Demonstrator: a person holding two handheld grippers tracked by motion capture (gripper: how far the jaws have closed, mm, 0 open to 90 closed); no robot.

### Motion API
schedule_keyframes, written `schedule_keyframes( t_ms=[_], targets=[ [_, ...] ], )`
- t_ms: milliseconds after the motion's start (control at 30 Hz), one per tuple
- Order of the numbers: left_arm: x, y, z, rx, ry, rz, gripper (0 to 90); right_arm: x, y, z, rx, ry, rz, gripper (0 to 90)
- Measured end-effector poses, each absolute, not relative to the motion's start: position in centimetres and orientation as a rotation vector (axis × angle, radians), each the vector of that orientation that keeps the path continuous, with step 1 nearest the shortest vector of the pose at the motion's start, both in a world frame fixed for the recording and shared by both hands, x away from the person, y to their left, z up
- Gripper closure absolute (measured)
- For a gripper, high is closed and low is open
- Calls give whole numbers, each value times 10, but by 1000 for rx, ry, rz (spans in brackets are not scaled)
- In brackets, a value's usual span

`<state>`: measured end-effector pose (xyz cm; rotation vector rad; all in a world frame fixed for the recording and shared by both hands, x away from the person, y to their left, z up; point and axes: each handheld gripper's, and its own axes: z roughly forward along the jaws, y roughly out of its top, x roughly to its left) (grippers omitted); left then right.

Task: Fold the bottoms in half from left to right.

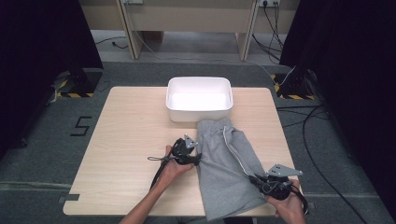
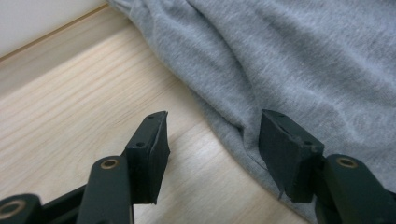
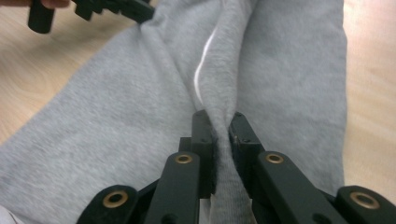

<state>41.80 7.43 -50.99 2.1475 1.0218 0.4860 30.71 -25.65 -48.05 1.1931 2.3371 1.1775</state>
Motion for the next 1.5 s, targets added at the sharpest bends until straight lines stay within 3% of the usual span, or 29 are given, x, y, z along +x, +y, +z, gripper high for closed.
schedule_keyframes(
  t_ms=[100,367,500,700,1000,1267,1500],
  targets=[
    [420,79,-510,2140,1032,496,422,310,-260,-487,1251,2320,1152,767],
    [421,96,-511,2114,1070,457,429,306,-254,-486,1188,2348,1136,800],
    [421,99,-511,2120,1068,449,429,305,-247,-483,1173,2356,1188,744],
    [421,103,-510,2126,1069,458,429,304,-239,-487,1090,2418,1093,891],
    [420,105,-511,2122,1071,465,429,282,-262,-460,1084,2329,1151,900],
    [420,104,-511,2120,1074,466,429,292,-272,-504,1215,2398,1041,899],
    [421,106,-510,2125,1074,472,423,290,-262,-504,1192,2415,1024,898]
  ],
)
